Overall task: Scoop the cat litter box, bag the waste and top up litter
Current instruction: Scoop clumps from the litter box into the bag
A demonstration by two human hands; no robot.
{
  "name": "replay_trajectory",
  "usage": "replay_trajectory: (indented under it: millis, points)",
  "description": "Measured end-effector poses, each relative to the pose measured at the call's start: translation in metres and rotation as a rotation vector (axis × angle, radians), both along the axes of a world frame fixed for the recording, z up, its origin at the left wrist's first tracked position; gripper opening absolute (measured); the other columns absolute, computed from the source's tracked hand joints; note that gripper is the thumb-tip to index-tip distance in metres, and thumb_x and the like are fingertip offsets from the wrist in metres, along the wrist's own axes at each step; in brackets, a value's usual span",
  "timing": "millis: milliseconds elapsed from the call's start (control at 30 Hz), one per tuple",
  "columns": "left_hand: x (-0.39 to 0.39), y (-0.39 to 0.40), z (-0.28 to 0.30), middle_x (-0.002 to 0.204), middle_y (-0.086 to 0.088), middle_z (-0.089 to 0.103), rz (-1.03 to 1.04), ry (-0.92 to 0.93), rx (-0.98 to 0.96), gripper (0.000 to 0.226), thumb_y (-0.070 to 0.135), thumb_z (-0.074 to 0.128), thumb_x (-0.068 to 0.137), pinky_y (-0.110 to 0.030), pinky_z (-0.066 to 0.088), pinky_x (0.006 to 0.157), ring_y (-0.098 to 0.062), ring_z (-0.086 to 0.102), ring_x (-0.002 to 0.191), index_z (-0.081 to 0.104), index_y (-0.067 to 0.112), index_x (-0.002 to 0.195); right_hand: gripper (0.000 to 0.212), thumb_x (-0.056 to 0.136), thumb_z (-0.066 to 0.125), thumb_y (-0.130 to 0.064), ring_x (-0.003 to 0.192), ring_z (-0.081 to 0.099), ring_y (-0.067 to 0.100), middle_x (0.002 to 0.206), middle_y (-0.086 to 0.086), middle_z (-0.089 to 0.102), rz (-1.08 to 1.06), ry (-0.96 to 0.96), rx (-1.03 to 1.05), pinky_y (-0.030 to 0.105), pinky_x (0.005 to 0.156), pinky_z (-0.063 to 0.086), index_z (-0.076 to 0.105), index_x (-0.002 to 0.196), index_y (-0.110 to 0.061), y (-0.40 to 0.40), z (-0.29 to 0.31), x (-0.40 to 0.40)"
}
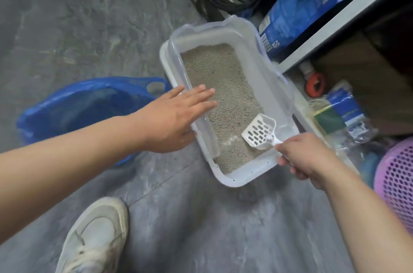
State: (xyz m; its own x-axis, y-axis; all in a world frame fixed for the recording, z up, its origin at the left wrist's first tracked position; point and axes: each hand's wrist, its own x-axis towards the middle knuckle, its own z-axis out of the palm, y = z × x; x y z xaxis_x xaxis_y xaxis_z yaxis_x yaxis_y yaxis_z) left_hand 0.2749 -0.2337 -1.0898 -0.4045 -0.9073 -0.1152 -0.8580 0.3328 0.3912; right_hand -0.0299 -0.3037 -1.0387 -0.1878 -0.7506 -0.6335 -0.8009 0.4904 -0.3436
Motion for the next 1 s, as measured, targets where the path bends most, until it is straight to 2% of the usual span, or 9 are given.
replay_trajectory:
  millis: [100, 200, 267, 400, 533, 633, 833, 1000]
  points:
    - [-0.001, 0.005, -0.012, 0.165, -0.001, 0.028, -0.013, -0.016, -0.06, 0.077, 0.02, 0.061, 0.081, -0.052, 0.016, 0.125, -0.02, 0.01, 0.157, 0.035, 0.021, 0.153, 0.015, 0.095, 0.06, -0.016, 0.037, 0.039, 0.015, 0.065, 0.013, 0.068, -0.112, -0.069, 0.154, 0.016, 0.037, 0.025, 0.063, 0.1, -0.001, -0.002, -0.004, -0.004]
    - [0.002, 0.012, -0.016, 0.15, -0.001, 0.046, 0.031, 0.018, -0.089, 0.065, 0.015, 0.061, 0.074, -0.054, 0.026, 0.122, -0.021, 0.022, 0.154, 0.048, 0.021, 0.137, 0.018, 0.098, 0.059, -0.013, 0.036, 0.035, 0.01, 0.067, 0.013, 0.064, -0.209, -0.229, 0.303, 0.014, 0.029, 0.019, 0.059, 0.11, 0.001, 0.0, -0.011, -0.001]
    - [0.002, 0.016, -0.018, 0.15, 0.002, 0.044, 0.043, 0.036, -0.097, 0.064, 0.014, 0.061, 0.073, -0.052, 0.023, 0.123, -0.018, 0.017, 0.155, 0.048, 0.022, 0.135, 0.019, 0.098, 0.059, -0.012, 0.036, 0.035, 0.008, 0.069, 0.013, 0.064, -0.232, -0.301, 0.366, 0.014, 0.027, 0.017, 0.057, 0.11, 0.002, 0.003, -0.018, 0.007]
    - [0.001, 0.016, -0.021, 0.154, 0.002, 0.038, 0.05, 0.063, -0.101, 0.066, 0.013, 0.062, 0.075, -0.052, 0.02, 0.125, -0.016, 0.01, 0.157, 0.045, 0.023, 0.138, 0.015, 0.099, 0.059, -0.013, 0.035, 0.036, 0.008, 0.064, 0.01, 0.064, -0.251, -0.449, 0.403, 0.014, 0.026, 0.017, 0.056, 0.1, 0.002, 0.01, -0.031, 0.033]
    - [0.003, 0.017, -0.022, 0.155, 0.003, 0.036, 0.057, 0.087, -0.091, 0.067, 0.013, 0.061, 0.074, -0.051, 0.019, 0.125, -0.015, 0.007, 0.157, 0.045, 0.023, 0.138, 0.018, 0.1, 0.058, -0.013, 0.037, 0.04, 0.01, 0.063, 0.01, 0.064, -0.244, -0.593, 0.338, 0.016, 0.028, 0.022, 0.061, 0.104, 0.004, 0.014, -0.055, 0.065]
    - [0.004, 0.019, -0.025, 0.157, 0.003, 0.034, 0.067, 0.091, -0.085, 0.068, 0.014, 0.06, 0.074, -0.05, 0.017, 0.126, -0.014, 0.003, 0.157, 0.044, 0.023, 0.139, 0.013, 0.1, 0.058, -0.015, 0.043, 0.042, 0.013, 0.071, 0.012, 0.065, -0.263, -0.668, 0.288, 0.017, 0.031, 0.025, 0.064, 0.106, -0.004, 0.01, -0.075, 0.09]
    - [0.008, 0.021, -0.027, 0.158, 0.006, 0.03, 0.058, 0.122, -0.095, 0.073, 0.012, 0.059, 0.071, -0.05, 0.016, 0.126, -0.012, 0.0, 0.157, 0.038, 0.027, 0.138, 0.023, 0.102, 0.057, -0.022, 0.045, 0.042, 0.009, 0.077, 0.006, 0.065, -0.265, -0.785, 0.256, 0.017, 0.033, 0.025, 0.062, 0.122, -0.011, -0.007, -0.099, 0.125]
    - [0.009, 0.021, -0.03, 0.16, 0.004, 0.03, 0.044, 0.109, -0.123, 0.08, 0.012, 0.059, 0.067, -0.05, 0.015, 0.125, -0.013, 0.001, 0.157, 0.034, 0.028, 0.142, 0.021, 0.103, 0.056, -0.024, 0.043, 0.042, 0.007, 0.068, -0.001, 0.066, -0.285, -0.89, 0.211, 0.016, 0.031, 0.024, 0.062, 0.12, -0.014, -0.009, -0.1, 0.13]
